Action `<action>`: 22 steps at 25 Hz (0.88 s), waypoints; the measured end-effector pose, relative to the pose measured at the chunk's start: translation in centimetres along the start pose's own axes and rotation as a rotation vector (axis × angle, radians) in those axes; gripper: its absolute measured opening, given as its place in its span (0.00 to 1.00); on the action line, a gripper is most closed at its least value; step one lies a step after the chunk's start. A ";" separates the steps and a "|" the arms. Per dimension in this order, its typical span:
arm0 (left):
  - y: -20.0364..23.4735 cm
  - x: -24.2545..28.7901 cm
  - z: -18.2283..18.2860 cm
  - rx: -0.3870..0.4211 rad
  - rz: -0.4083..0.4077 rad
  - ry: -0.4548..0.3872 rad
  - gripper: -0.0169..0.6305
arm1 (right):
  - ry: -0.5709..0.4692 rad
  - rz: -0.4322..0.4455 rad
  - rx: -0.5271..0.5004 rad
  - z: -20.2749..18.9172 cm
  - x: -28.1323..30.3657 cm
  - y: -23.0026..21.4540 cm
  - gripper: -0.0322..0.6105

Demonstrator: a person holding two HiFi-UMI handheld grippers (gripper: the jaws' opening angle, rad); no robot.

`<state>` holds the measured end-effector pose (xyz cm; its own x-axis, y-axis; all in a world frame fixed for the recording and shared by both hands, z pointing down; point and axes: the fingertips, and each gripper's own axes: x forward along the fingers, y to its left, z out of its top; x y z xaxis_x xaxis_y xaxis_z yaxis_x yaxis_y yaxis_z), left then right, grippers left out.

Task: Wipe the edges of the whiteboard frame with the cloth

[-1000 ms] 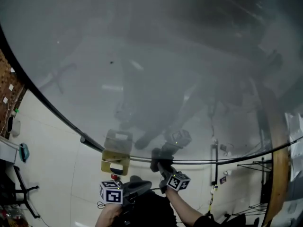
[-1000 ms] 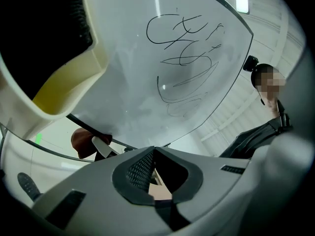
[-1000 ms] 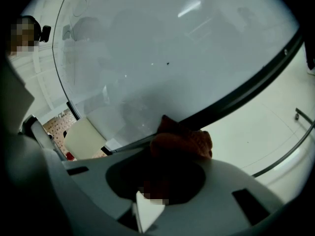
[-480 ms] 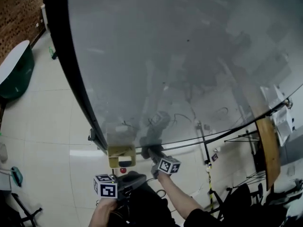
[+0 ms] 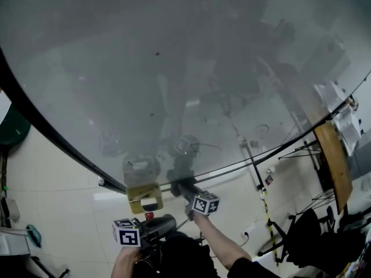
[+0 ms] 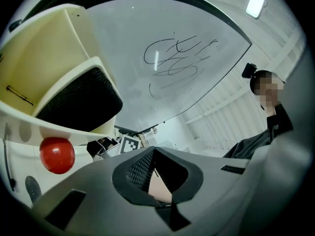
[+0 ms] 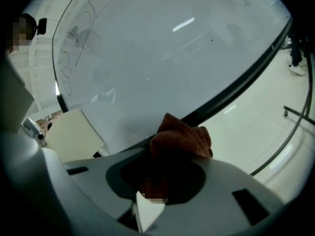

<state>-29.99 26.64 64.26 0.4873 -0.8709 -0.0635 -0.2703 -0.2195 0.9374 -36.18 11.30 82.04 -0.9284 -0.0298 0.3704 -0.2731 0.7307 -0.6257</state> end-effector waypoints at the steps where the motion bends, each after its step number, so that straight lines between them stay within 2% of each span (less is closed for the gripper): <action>1: 0.2 0.1 0.0 -0.006 0.011 0.004 0.01 | 0.009 0.018 -0.009 -0.3 0.2 0.2 0.17; 9: 1.3 0.6 0.7 -0.038 0.059 -0.031 0.01 | 0.031 0.110 -0.033 -0.9 1.3 2.1 0.17; 16: 1.4 -0.3 1.2 -0.040 0.067 -0.039 0.01 | 0.025 0.123 -0.010 -1.4 1.7 2.7 0.17; 19: 1.3 -0.9 1.4 -0.041 0.045 -0.014 0.01 | 0.014 0.113 -0.006 -1.6 1.8 2.6 0.17; 22: 1.1 -1.6 1.0 -0.039 0.007 0.047 0.01 | 0.008 0.088 -0.013 -1.8 2.2 2.8 0.17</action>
<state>-31.92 27.34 65.07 0.5241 -0.8507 -0.0413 -0.2415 -0.1949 0.9506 -38.57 14.50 82.33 -0.9465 0.0405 0.3201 -0.1871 0.7393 -0.6469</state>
